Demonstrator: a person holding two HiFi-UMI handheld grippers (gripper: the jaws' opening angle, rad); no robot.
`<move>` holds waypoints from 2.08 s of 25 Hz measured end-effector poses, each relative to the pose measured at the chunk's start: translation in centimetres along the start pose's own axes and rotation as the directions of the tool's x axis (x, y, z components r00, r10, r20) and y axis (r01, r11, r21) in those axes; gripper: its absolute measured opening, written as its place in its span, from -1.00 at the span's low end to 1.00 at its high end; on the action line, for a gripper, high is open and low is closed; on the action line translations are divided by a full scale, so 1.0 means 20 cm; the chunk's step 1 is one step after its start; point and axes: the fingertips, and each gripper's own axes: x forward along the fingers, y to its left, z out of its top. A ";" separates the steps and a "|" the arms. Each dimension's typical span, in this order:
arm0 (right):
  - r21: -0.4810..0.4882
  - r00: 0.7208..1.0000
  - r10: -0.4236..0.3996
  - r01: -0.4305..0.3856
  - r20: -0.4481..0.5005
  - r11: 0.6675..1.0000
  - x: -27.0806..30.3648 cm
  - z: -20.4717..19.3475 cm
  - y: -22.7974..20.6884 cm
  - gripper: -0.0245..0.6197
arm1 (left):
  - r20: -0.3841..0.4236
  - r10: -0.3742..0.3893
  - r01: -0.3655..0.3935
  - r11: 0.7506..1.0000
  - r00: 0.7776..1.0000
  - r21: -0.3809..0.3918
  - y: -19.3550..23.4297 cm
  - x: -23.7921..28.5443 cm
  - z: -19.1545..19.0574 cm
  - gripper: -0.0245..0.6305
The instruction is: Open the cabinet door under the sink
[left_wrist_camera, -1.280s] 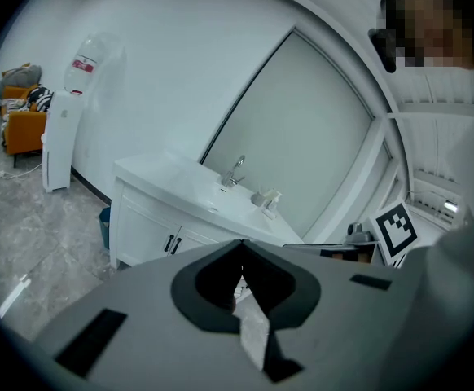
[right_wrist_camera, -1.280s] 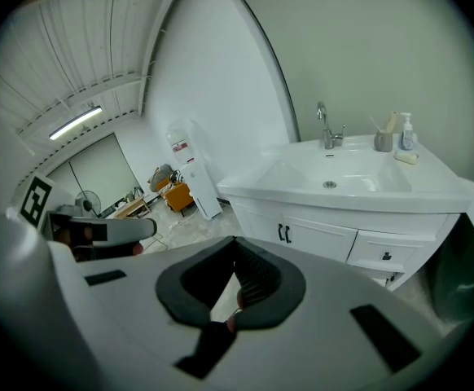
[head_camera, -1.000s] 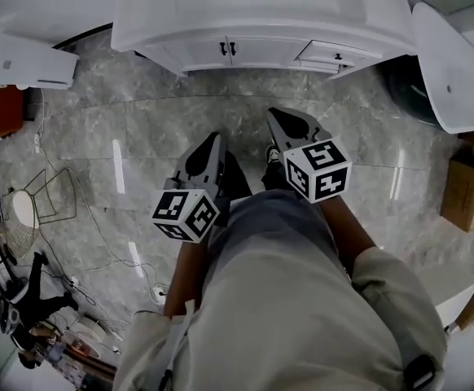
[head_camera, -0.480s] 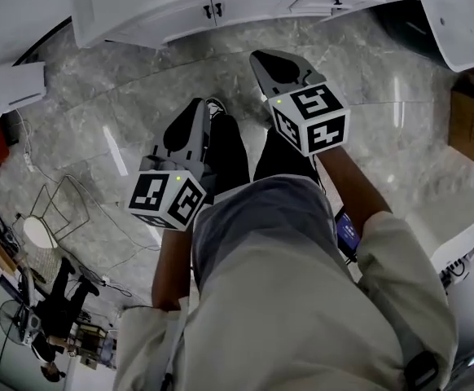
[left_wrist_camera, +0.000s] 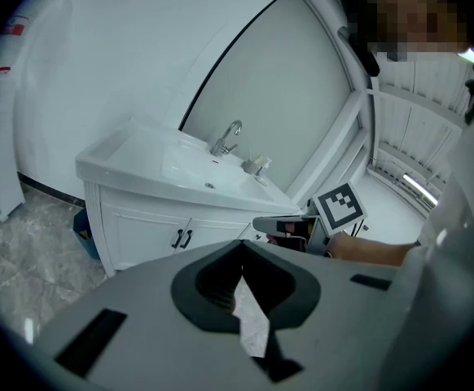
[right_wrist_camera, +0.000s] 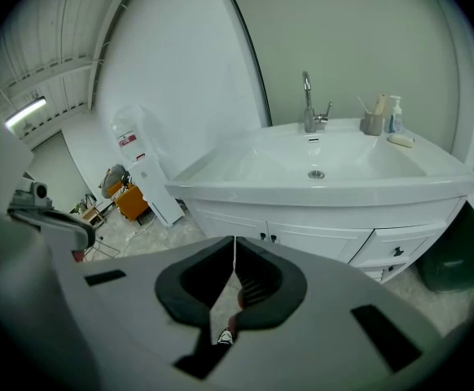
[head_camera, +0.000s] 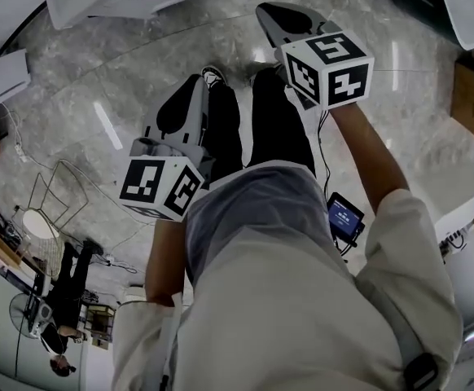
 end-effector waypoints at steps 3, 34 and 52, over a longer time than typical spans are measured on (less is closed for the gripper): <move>0.000 1.000 -0.012 0.012 -0.013 1.000 0.06 -0.03 -0.04 -0.88 | -0.014 0.009 -0.009 1.000 1.000 -0.015 0.04 0.02 -0.03 -0.93; 0.071 0.990 -0.143 0.143 -0.015 0.987 0.85 -0.43 -0.33 -0.79 | -0.070 0.088 -0.095 0.990 0.994 -0.103 0.39 0.26 -0.52 -0.93; 0.080 0.984 -0.172 0.176 -0.052 0.981 1.31 -0.51 -0.50 -0.64 | -0.106 0.080 -0.102 0.970 0.991 -0.222 0.54 0.29 -0.70 -0.93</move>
